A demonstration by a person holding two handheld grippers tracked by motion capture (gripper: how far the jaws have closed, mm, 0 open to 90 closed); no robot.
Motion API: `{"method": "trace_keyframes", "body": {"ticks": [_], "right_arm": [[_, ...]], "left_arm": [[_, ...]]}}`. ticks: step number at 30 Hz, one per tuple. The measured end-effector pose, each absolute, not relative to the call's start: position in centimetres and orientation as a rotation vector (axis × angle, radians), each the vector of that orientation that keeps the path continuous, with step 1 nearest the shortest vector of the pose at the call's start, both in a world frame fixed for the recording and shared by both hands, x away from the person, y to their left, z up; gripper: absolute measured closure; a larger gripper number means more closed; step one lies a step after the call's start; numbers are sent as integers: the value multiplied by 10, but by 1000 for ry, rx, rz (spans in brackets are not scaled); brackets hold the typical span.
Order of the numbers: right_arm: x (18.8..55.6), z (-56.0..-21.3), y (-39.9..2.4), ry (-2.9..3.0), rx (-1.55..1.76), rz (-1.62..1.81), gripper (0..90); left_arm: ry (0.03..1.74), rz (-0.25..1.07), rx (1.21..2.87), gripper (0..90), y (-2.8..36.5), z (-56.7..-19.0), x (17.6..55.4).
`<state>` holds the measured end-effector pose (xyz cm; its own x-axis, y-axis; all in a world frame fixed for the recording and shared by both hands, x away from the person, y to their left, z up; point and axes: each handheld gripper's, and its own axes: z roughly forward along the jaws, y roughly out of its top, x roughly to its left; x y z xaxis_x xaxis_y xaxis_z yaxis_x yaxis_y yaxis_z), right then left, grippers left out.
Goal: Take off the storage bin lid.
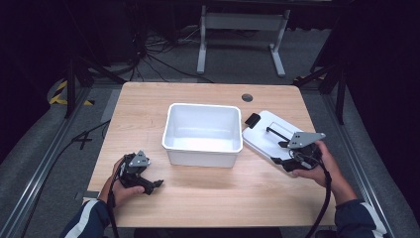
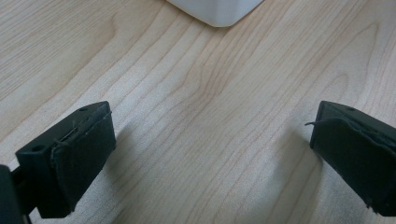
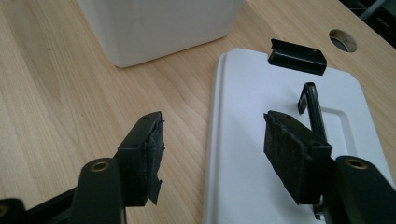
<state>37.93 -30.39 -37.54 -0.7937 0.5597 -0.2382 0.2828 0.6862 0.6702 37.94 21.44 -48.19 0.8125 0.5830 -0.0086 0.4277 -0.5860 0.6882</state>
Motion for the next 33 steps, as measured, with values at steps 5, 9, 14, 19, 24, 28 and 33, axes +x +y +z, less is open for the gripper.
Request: {"method": "trace_keyframes", "body": {"ticks": [5, 9, 14, 19, 24, 28, 33], "right_arm": [[373, -381, -304, 2475, 645, 897, 339], [368, -388, -302, 2479, 629, 876, 309], [364, -398, -302, 2467, 639, 879, 292], [359, -409, -302, 2487, 634, 855, 283], [355, -424, -304, 2505, 655, 872, 285], [352, -436, -304, 2527, 649, 838, 284], [349, -444, -310, 2514, 707, 845, 276]], "left_arm": [[739, 284, 2284, 5, 214, -482, 379], [739, 283, 2285, 5, 214, -482, 379], [740, 281, 2285, 6, 214, -482, 379], [739, 284, 2285, 5, 214, -482, 379], [740, 282, 2285, 5, 214, -482, 379], [739, 282, 2285, 6, 214, -482, 379], [739, 282, 2285, 5, 214, -482, 379]]}}
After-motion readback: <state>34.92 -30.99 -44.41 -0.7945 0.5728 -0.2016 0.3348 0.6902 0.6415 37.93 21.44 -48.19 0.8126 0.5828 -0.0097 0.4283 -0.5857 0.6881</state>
